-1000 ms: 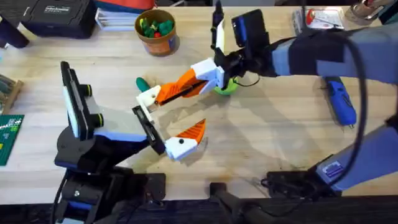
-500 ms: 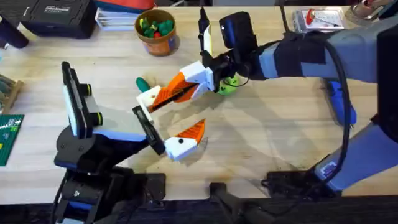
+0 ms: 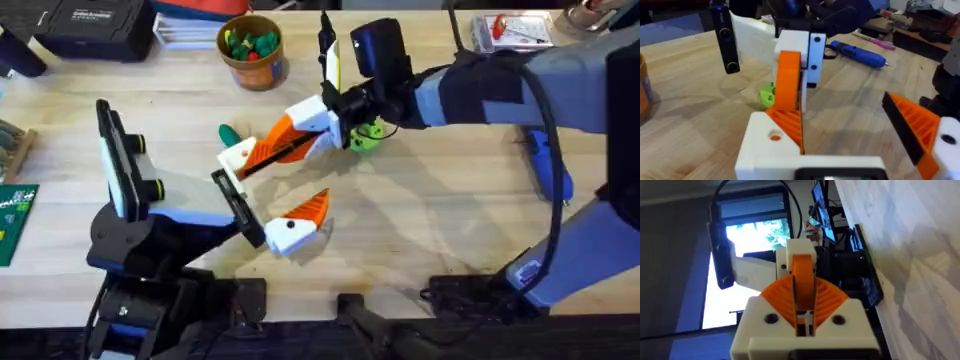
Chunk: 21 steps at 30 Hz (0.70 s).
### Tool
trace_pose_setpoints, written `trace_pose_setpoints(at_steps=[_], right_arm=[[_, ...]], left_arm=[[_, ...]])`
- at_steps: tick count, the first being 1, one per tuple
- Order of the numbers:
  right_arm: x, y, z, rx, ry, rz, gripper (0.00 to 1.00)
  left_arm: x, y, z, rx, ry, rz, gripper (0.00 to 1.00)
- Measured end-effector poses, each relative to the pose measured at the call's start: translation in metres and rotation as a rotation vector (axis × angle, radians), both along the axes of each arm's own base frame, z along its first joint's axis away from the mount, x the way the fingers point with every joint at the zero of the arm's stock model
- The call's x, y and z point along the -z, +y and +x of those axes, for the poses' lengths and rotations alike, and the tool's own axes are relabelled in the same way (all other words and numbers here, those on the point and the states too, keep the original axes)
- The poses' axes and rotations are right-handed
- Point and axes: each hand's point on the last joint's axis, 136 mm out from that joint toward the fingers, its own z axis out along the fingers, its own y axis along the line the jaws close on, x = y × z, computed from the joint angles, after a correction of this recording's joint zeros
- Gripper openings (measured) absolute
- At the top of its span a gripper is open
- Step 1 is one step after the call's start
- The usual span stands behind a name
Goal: Pick up the gripper from the table and insert it into the empty holder that is missing its gripper. Then pick up a screw, insert it into the mounting hole, and use the screwdriver to tighten it. Finally, clean up the table by picking up the vegetable and placing it into the bucket.
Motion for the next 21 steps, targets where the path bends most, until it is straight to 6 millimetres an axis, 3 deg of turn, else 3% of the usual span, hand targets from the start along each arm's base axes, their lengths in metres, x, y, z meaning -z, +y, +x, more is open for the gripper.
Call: trace_pose_setpoints(at_steps=[3,21], right_arm=[[0.0013,0.003,-0.0019,-0.001,-0.003,-0.006,0.226],[0.0013,0.0053,-0.0052,-0.01,-0.005,-0.006,0.467]], left_arm=[[0.0,-0.0011,-0.0018,0.012,0.0,-0.001,0.985],[-0.0001,-0.0037,-0.0054,0.036,-0.002,0.0,0.985]])
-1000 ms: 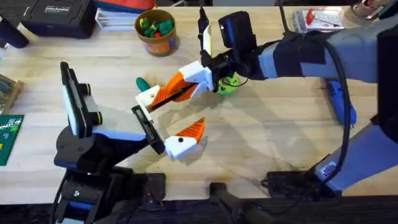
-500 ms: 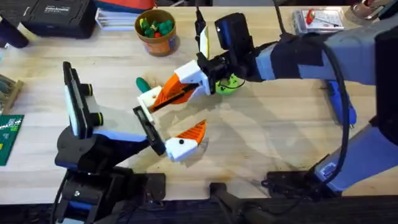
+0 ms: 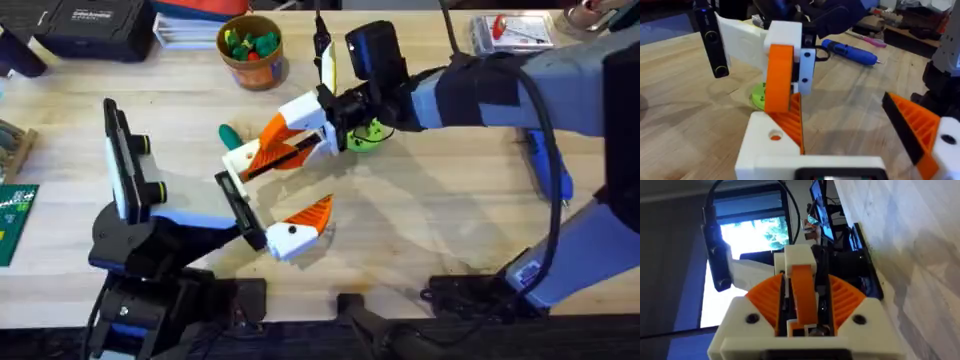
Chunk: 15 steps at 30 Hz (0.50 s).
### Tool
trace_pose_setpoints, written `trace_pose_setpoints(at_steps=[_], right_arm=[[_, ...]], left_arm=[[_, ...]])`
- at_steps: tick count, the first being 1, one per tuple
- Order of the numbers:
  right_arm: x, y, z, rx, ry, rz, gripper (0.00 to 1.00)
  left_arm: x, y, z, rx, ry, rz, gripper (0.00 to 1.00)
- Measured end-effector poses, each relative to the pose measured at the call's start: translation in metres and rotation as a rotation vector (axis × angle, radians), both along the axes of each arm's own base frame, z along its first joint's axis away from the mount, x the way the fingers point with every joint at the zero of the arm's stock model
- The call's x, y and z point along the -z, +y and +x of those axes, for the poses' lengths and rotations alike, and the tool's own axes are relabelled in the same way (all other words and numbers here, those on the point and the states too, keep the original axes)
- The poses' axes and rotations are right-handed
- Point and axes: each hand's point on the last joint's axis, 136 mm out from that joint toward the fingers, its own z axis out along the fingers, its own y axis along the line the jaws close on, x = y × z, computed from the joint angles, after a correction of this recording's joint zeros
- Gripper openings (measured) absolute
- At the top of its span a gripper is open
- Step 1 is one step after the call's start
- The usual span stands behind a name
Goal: Pick up the gripper from the table and insert it into the empty holder that is missing its gripper. Then pick up a screw, insert it into the mounting hole, and use the screwdriver to tighten it. Finally, clean up the table by picking up the vegetable and placing it into the bucket.
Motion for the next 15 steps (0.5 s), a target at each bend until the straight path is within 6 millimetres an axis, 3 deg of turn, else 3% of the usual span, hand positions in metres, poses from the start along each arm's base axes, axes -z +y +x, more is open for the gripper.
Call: trace_pose_setpoints(at_steps=[3,6,11,15], right_arm=[[0.0,0.0,0.0,0.0,-0.001,0.001,0.618],[0.0,-0.001,0.001,0.003,-0.006,0.003,0.952],[0.0,-0.006,0.009,0.025,-0.007,0.003,0.991],[0.0,-0.017,0.031,0.097,-0.042,0.006,0.993]], left_arm=[[0.0,0.0,0.0,0.0,0.0,0.0,0.985],[0.0,0.0,0.0,0.0,0.0,0.0,0.985],[0.0,0.0,0.0,0.0,0.0,0.0,0.985],[0.0,0.0,0.0,0.0,0.0,0.0,0.985]])
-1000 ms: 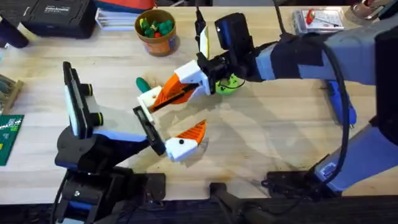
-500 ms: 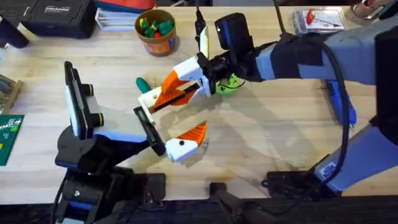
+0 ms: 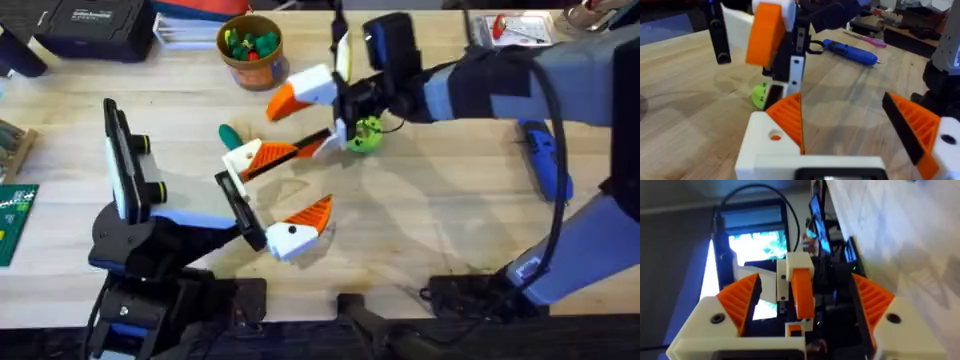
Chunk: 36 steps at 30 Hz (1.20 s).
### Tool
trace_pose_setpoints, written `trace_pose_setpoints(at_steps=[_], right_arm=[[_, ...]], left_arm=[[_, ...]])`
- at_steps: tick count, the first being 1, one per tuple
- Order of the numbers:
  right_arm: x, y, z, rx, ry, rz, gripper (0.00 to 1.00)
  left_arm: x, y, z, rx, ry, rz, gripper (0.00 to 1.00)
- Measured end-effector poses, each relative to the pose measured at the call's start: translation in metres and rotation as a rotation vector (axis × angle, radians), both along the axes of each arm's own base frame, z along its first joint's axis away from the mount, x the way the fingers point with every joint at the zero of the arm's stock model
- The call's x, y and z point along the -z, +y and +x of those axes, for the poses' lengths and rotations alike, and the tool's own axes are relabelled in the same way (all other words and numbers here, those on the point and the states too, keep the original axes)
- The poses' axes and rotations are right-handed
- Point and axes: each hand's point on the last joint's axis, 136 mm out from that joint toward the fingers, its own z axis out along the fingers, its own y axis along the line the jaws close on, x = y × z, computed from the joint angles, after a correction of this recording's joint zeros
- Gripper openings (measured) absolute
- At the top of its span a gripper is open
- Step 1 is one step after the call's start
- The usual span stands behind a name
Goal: Pick up the gripper from the table and insert it into the empty holder that is missing its gripper. Then pick up a screw, insert it into the mounting hole, and use the screwdriver to tighten it. Finally, clean up the table by picking up the vegetable and placing it into the bucket.
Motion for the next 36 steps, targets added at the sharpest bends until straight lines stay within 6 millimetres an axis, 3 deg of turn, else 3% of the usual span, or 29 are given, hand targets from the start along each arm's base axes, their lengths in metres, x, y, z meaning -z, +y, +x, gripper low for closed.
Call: trace_pose_setpoints(at_steps=[6,13,18,21,26,32,36], right_arm=[[0.001,-0.03,0.056,0.201,-0.113,-0.011,0.994],[0.009,-0.082,0.114,0.44,-0.185,-0.075,0.994],[-0.012,-0.115,0.136,0.569,-0.283,-0.102,0.994],[-0.024,-0.13,0.137,0.627,-0.325,-0.152,0.994],[-0.024,-0.148,0.126,0.683,-0.371,-0.298,0.994],[-0.01,-0.177,0.097,0.723,-0.471,-0.638,0.995],[0.001,-0.186,0.074,0.666,-0.603,-0.878,0.994]], left_arm=[[0.0,0.0,0.0,0.0,0.0,0.0,0.985],[0.0,0.0,0.0,0.0,0.0,0.0,0.985],[0.0,0.0,0.0,0.0,0.0,0.0,0.985],[0.0,0.0,0.0,0.0,0.0,0.0,0.985],[0.0,0.0,0.0,0.0,0.0,0.0,0.985],[0.0,0.0,0.0,0.0,0.0,0.0,0.985],[0.0,0.0,0.0,0.0,0.0,0.0,0.985]])
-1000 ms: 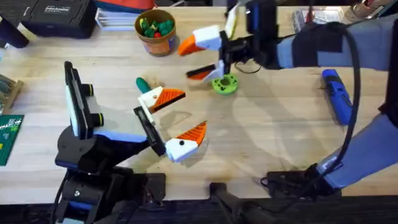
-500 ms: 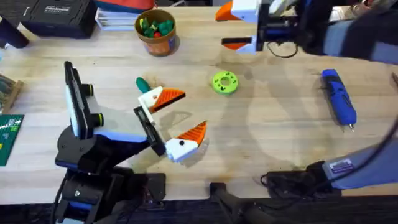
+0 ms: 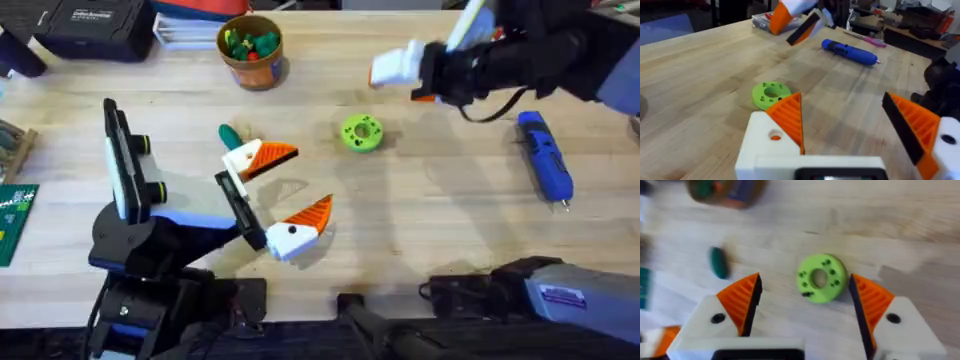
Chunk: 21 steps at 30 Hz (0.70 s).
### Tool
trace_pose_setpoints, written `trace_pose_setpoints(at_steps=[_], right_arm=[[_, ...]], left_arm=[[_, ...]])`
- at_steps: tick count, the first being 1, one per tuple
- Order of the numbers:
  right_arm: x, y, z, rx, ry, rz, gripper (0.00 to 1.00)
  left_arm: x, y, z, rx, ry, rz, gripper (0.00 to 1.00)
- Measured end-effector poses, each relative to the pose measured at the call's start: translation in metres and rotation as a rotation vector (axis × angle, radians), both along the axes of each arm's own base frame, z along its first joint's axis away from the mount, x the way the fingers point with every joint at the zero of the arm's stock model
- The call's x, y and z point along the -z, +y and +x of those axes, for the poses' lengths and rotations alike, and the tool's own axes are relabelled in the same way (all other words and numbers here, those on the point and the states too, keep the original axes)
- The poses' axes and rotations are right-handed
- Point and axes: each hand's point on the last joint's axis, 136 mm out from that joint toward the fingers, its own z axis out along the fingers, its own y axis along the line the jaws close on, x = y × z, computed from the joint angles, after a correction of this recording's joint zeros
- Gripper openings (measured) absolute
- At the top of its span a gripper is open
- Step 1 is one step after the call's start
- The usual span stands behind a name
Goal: Pick up the gripper from the table and insert it into the empty holder that is missing its gripper. Then pick up a screw, insert it into the mounting hole, and use the screwdriver to tighten it. Finally, clean up the table by picking up the vegetable and placing it into the bucket.
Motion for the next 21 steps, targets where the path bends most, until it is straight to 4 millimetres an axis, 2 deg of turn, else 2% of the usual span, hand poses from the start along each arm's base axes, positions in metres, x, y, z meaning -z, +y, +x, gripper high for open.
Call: trace_pose_setpoints(at_steps=[5,14,21], right_arm=[[0.022,-0.006,-0.025,-0.071,0.038,-0.233,0.995],[0.025,-0.018,-0.021,-0.067,0.011,-0.328,0.995],[0.038,-0.004,-0.032,-0.132,0.057,-0.366,0.995]], left_arm=[[0.0,0.0,0.0,0.0,0.001,0.0,0.985],[0.0,0.0,0.0,0.0,0.0,0.0,0.986],[0.0,0.0,0.0,0.0,0.0,0.0,0.986]])
